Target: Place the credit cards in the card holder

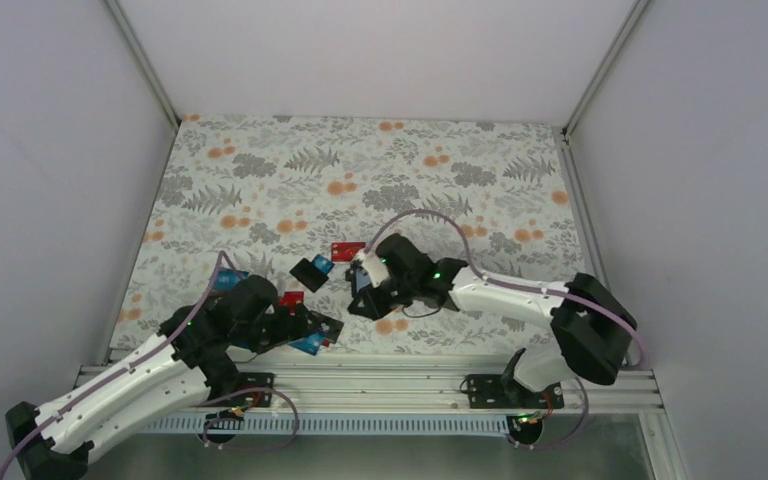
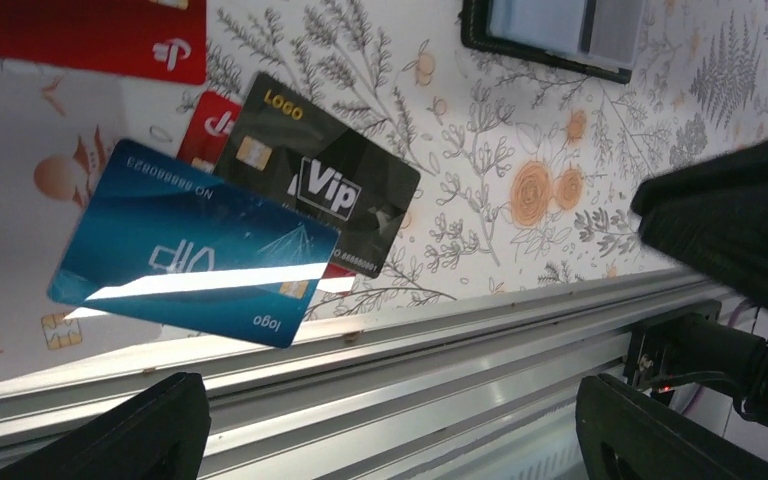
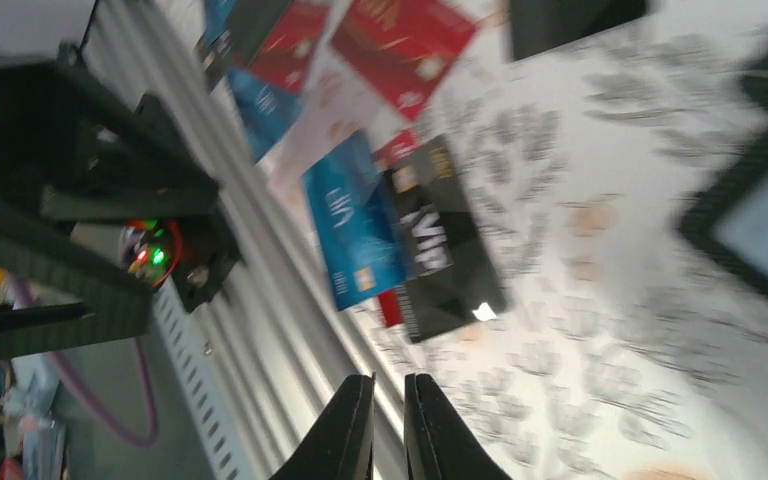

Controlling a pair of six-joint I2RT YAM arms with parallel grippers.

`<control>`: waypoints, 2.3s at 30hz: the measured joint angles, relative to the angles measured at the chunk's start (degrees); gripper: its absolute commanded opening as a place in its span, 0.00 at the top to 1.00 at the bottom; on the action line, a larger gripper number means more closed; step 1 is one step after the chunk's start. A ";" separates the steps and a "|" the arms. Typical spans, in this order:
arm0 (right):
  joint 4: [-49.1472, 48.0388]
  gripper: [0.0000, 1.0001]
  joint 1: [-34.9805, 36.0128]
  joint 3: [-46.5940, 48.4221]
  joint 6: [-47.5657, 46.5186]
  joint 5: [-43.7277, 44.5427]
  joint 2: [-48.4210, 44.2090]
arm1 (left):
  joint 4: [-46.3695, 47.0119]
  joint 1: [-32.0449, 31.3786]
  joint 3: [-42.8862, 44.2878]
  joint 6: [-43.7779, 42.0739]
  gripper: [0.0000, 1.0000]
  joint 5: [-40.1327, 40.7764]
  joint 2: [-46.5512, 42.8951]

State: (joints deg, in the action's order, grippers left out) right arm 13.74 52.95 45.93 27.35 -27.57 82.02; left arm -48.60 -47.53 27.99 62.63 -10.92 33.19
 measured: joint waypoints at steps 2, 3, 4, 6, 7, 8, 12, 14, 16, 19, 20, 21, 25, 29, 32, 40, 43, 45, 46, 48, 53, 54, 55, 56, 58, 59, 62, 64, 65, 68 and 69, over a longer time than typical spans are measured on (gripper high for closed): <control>-0.63 0.88 3.43 1.57 -0.02 -0.35 2.16 | -0.28 -0.17 -1.57 1.40 0.11 -0.28 -2.19; -1.03 0.88 4.94 2.54 -0.02 -0.55 3.26 | -0.39 -0.26 -2.45 2.21 0.12 -0.37 -3.13; -1.57 0.89 6.29 4.11 -0.04 -0.66 5.01 | -0.46 -0.28 -3.23 2.89 0.12 -0.48 -3.82; -2.01 0.89 8.07 5.20 -0.04 -0.79 6.27 | -0.94 -0.33 -4.37 4.24 0.14 -0.44 -4.81; -2.36 0.90 8.96 6.40 -0.04 -0.87 7.65 | -1.36 -0.39 -4.85 5.07 0.14 -0.33 -5.42; -2.75 0.90 9.51 7.13 -0.04 -0.96 8.70 | -1.64 -0.48 -5.07 5.70 0.15 -0.20 -5.88; -4.09 0.92 11.30 9.49 -0.02 -1.51 13.29 | -1.70 -0.48 -6.21 8.63 0.19 0.35 -7.85; -4.50 0.93 11.91 10.43 -0.02 -1.86 16.09 | -1.07 -0.50 -7.45 10.10 0.21 0.44 -8.26; -4.61 0.94 12.22 11.02 -0.13 -2.05 18.47 | -0.74 -0.55 -8.70 11.37 0.24 0.55 -8.35; -4.59 0.94 12.31 11.82 -0.50 -2.21 21.64 | -0.72 -0.55 -10.23 13.14 0.26 0.94 -8.37; -4.55 0.95 12.31 12.09 -0.63 -2.19 22.51 | -0.70 -0.55 -10.58 13.62 0.27 1.11 -8.41; -4.52 0.95 12.31 12.33 -0.74 -2.19 23.19 | -0.59 -0.55 -10.93 14.19 0.28 1.25 -8.48; -4.55 0.95 12.31 13.29 -1.07 -1.79 25.20 | 0.55 -0.59 -12.22 16.13 0.31 1.49 -8.41; -4.59 0.95 12.09 13.68 -1.09 -1.03 25.94 | 2.99 -0.59 -13.33 17.59 0.33 1.68 -7.32; -4.83 0.95 11.56 13.90 -1.09 -0.92 26.16 | 5.01 -0.59 -13.99 18.21 0.34 1.75 -5.84; -5.25 0.96 9.57 14.10 -2.03 -0.96 26.69 | 11.30 -0.87 -14.51 19.10 0.34 1.66 0.15; -5.42 0.96 9.33 14.19 -2.23 -0.96 27.85 | 13.60 -0.92 -14.64 19.21 0.34 1.40 1.68; -5.68 0.95 9.22 14.25 -2.34 -1.49 28.57 | 15.13 -1.03 -14.78 19.28 0.34 1.20 2.56; -5.90 0.95 9.22 14.34 -2.43 -1.42 28.65 | 15.67 -1.14 -14.80 19.30 0.34 1.18 2.99; -6.05 0.96 9.22 14.34 -2.51 -1.33 28.70 | 16.44 -1.27 -14.75 19.30 0.34 1.09 3.72; -6.25 0.96 9.20 14.34 -2.56 -1.09 28.70 | 14.64 -1.60 -13.81 19.23 0.33 1.27 4.24; -6.27 0.96 9.16 14.34 -2.56 -1.14 28.70 | 14.03 -1.79 -13.60 19.15 0.33 1.27 4.26; -6.29 0.95 9.11 14.34 -2.56 -1.20 28.68 | 13.22 -1.86 -13.31 19.04 0.33 1.27 4.31; -6.29 0.96 9.03 14.34 -2.54 -1.25 28.65 | 12.13 -1.88 -12.94 18.97 0.33 1.25 4.31; -6.25 0.95 8.72 14.32 -2.54 -1.38 28.55 | 10.27 -1.88 -12.24 18.73 0.32 1.22 4.31; -6.27 0.95 8.46 14.32 -2.51 -1.51 28.46 | 9.40 -1.88 -11.85 18.56 0.32 1.22 4.31; -6.36 0.96 7.48 14.27 -2.36 -1.97 27.28 | 7.72 -1.88 -11.26 17.94 0.32 1.09 3.96; -6.58 0.95 6.95 14.27 -2.34 -2.25 26.56 | 6.91 -1.90 -11.26 17.86 0.33 0.92 3.48; -6.86 0.96 6.69 14.27 -2.32 -2.34 26.38 | 6.67 -1.88 -11.28 17.84 0.32 0.81 3.17; -7.10 0.96 6.03 14.27 -2.14 -2.60 26.36 | 6.58 -2.03 -11.28 17.79 0.33 0.72 2.89; -7.19 0.96 5.88 14.29 -2.10 -2.69 26.36 | 6.60 -2.14 -11.32 17.79 0.32 0.61 2.91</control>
State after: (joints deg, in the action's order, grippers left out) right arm 6.55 58.83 60.23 25.26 -30.26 108.38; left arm -42.00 -49.67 16.67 80.42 -10.31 36.10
